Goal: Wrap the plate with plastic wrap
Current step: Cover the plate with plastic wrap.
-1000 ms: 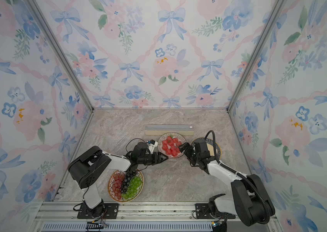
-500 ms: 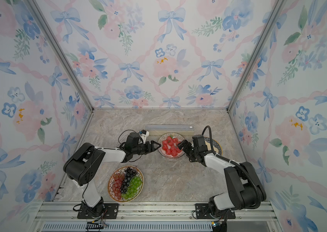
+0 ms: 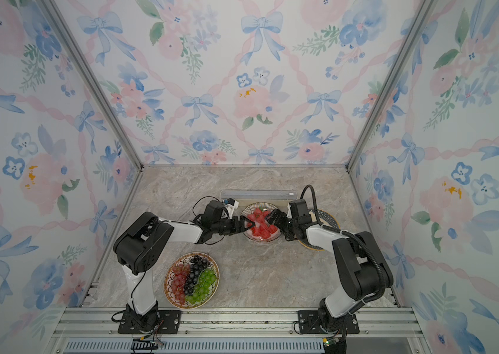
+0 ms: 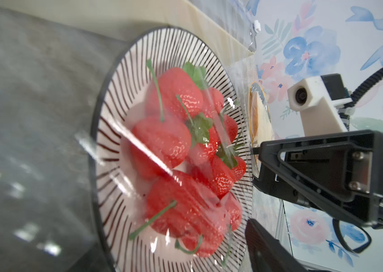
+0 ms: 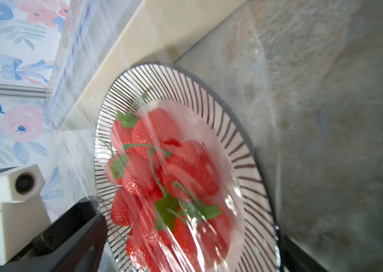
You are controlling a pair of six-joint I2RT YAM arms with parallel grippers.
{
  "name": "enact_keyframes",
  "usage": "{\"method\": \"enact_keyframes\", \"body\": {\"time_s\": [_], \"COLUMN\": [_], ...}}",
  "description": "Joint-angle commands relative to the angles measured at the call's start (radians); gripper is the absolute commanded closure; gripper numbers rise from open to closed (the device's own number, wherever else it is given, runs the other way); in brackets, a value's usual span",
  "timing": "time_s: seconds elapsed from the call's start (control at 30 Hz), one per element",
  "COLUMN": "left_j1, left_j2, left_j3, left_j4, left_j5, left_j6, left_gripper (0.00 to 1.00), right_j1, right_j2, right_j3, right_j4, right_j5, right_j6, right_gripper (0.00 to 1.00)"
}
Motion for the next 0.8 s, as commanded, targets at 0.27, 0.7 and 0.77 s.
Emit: {"method": "enact_keyframes", "body": {"time_s": [0.27, 0.7, 0.77], "left_j1": [-0.056, -0.018, -0.018], "left_j2": [-0.136, -0.214, -0.272], "left_j3": [-0.092, -0.153, -0.137], "left_j4": [0.008, -0.128, -0.232], "left_j5": [-0.004, -0.162, -0.243], "left_j6": [0.005, 0.114, 0.188], "left_gripper": [0.2, 0.17, 0.16], "right_j1": [0.139, 0.061, 0.016], "right_j2": [-0.097, -0.251, -0.315], "right_j3": [0.021, -0.071, -0.06], "right_j4": [-0.085, -0.29, -0.355], "right_j5": [0.001, 0.115, 0.119], "right_j6": [-0.021, -0.091, -0.134], "right_gripper": [0.03, 0.03, 0.03]}}
